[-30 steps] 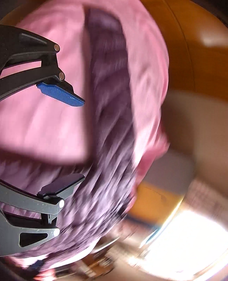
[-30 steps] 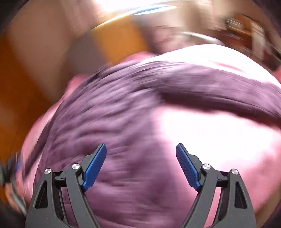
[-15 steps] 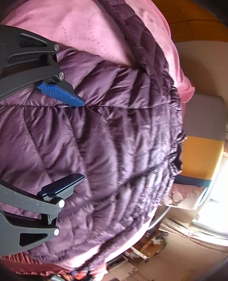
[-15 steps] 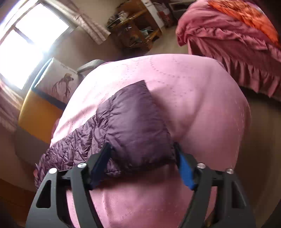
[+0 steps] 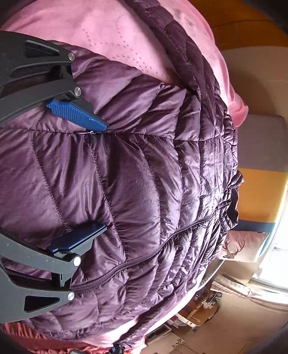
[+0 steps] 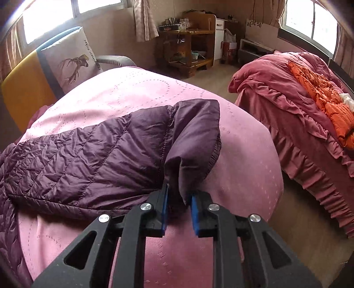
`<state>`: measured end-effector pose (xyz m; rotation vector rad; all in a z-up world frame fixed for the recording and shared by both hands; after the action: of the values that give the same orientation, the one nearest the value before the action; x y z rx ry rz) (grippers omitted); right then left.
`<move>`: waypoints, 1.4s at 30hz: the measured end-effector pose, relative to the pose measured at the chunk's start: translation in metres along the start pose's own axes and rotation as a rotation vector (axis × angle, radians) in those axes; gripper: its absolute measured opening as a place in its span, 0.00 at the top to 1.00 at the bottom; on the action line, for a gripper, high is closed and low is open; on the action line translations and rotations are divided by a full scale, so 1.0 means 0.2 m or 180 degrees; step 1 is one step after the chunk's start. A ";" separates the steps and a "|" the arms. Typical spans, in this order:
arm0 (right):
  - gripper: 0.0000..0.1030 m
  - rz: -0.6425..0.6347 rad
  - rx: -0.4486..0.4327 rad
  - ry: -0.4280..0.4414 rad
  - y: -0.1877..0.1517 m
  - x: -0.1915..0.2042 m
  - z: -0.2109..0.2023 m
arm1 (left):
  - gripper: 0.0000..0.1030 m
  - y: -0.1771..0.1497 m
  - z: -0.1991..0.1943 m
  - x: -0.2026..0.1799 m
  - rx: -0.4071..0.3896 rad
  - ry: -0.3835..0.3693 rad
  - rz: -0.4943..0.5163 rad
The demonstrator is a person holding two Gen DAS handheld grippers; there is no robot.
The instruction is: Fold large clothes
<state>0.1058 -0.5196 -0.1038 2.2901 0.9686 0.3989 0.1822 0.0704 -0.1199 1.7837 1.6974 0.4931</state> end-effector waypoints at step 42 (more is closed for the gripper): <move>0.36 -0.0493 0.0716 0.2023 -0.59 0.56 -0.61 | 0.46 -0.05 -0.52 0.39 -0.0426 -0.0016 -0.0359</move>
<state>0.0593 -0.3231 -0.0826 2.2989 1.5522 1.0340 0.1160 0.1657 -0.0610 1.5839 1.7094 0.5392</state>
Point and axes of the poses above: each gripper's, at about its wrist camera, not at the fingertips, and z roughly the way its jaws point, x to its left, y to its top, the point moved 4 cm from there along z, roughly the way its jaws point, and after that the axes turned 6 degrees about -x, right-handed, at the moved point
